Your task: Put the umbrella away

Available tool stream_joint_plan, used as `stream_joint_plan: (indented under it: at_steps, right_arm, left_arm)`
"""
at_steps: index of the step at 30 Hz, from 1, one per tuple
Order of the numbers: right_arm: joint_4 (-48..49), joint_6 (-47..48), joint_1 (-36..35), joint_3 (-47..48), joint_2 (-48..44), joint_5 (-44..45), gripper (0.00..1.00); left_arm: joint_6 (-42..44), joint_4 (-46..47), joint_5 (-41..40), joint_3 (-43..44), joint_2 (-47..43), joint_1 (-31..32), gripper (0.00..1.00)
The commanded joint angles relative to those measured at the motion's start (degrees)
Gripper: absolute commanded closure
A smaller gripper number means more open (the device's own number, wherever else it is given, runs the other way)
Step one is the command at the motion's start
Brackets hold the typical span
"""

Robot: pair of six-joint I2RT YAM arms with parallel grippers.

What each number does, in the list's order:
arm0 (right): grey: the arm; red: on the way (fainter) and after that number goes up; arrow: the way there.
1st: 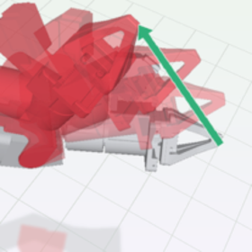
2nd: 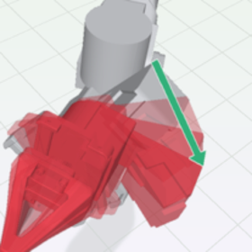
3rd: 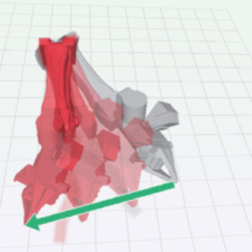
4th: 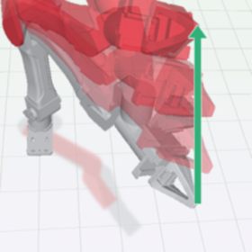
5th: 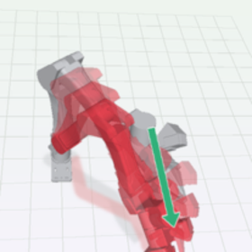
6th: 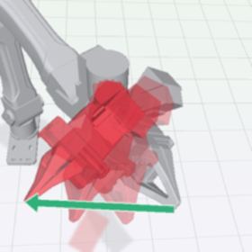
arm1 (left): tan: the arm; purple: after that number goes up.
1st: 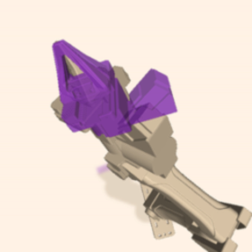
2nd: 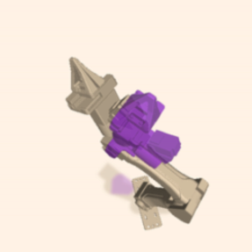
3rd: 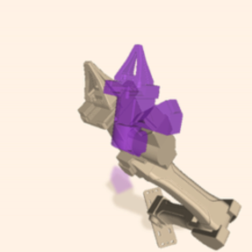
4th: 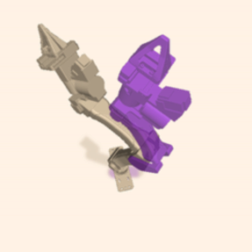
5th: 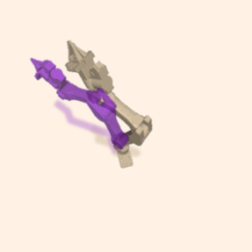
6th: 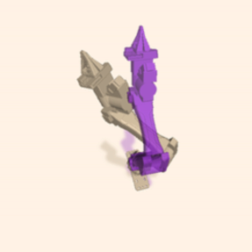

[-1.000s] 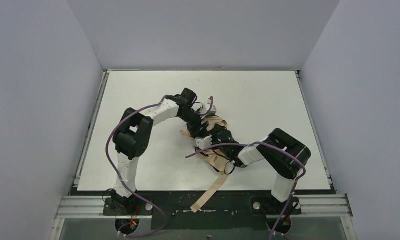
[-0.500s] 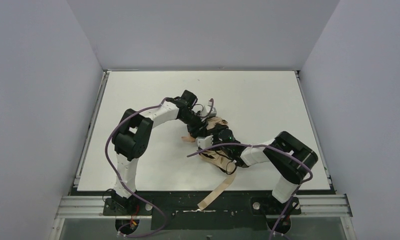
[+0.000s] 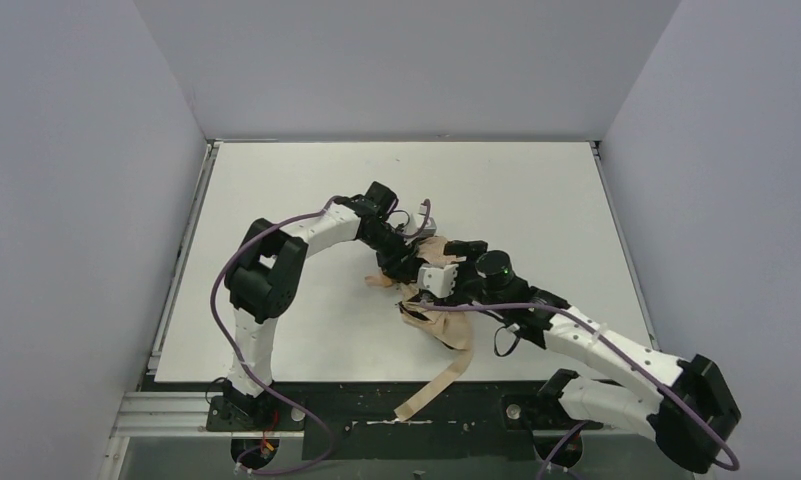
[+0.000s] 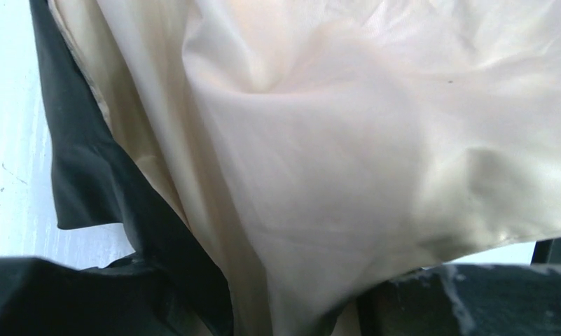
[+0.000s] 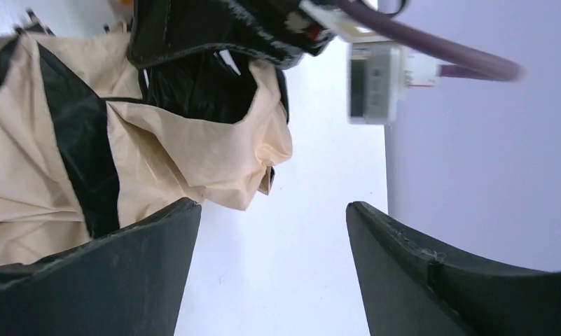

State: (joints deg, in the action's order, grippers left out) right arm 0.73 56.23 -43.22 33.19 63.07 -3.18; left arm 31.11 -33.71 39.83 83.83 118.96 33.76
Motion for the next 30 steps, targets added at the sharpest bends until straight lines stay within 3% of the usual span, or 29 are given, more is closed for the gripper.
stream_joint_plan:
  at_steps: [1, 4, 8, 11, 16, 20, 24, 30]
  right_arm:
    - [-8.34, -13.38, 0.0, 3.08, -9.69, -4.19, 0.22]
    - [-7.95, -24.17, 2.47, 4.29, -13.24, -6.39, 0.22]
    - [-6.83, -36.9, 10.94, 6.08, -13.65, -12.12, 0.25]
    - [-6.91, -43.8, 16.87, 9.35, -11.34, -13.12, 0.27]
    - [-6.38, -52.04, 24.09, 15.44, -4.19, -16.99, 0.21]
    - [-7.21, -51.23, 25.21, 19.45, 2.89, -19.13, 0.15]
    - [-12.11, -44.31, 25.32, 24.56, 11.2, -24.44, 0.15]
    - [-21.37, -34.42, 25.73, 30.69, 21.38, -32.14, 0.15]
  left_arm:
    - [2.18, -2.85, -1.98, 0.13, -3.07, -0.11, 1.0]
    - [3.69, -2.94, -3.61, 0.37, -4.87, 0.23, 1.0]
    - [6.23, -1.83, -6.86, -0.49, -8.36, 1.05, 1.0]
    - [10.3, 0.47, -10.49, -3.07, -11.34, 2.07, 1.0]
    - [16.87, 8.0, -18.63, -9.66, -14.49, 4.35, 1.0]
    - [18.39, 13.83, -24.34, -12.97, -14.4, 6.06, 1.0]
    - [19.33, 19.85, -27.73, -17.09, -14.48, 7.98, 1.0]
    - [23.2, 36.18, -33.44, -26.69, -17.04, 10.25, 1.0]
